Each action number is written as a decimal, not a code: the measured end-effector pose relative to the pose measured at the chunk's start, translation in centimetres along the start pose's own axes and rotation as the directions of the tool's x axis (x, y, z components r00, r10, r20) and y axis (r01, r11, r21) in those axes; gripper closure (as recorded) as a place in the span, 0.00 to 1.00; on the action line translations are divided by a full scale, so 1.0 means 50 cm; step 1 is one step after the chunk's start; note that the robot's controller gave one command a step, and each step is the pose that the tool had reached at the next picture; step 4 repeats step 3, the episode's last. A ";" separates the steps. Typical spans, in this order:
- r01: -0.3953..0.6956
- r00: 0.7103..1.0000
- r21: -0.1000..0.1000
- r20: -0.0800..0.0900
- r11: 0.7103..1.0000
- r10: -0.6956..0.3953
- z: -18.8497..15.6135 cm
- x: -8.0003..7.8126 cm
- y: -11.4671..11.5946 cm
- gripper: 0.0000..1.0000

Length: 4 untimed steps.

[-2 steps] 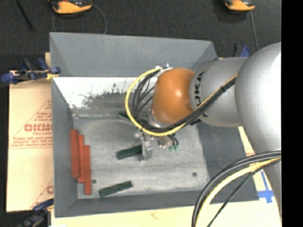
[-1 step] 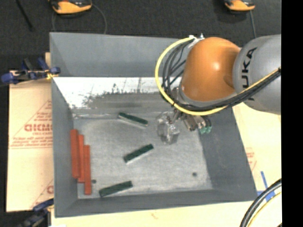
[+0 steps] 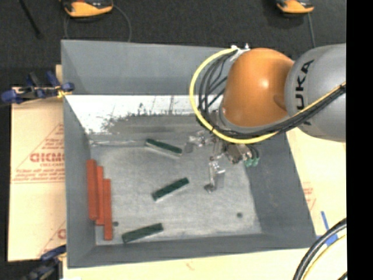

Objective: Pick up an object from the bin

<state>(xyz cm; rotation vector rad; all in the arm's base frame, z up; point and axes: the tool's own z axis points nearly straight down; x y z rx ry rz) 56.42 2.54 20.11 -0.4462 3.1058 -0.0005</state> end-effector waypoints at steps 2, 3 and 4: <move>0.166 0.986 -0.001 0.000 0.986 -0.166 0.228 -0.057 0.054 1.00; 0.206 0.979 0.003 0.007 0.979 -0.206 -0.071 -0.005 0.114 1.00; 0.206 0.979 0.003 0.007 0.979 -0.206 -0.071 -0.005 0.114 1.00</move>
Offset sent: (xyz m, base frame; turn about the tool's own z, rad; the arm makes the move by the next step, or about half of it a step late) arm 0.0188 0.0348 -0.1147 -0.1734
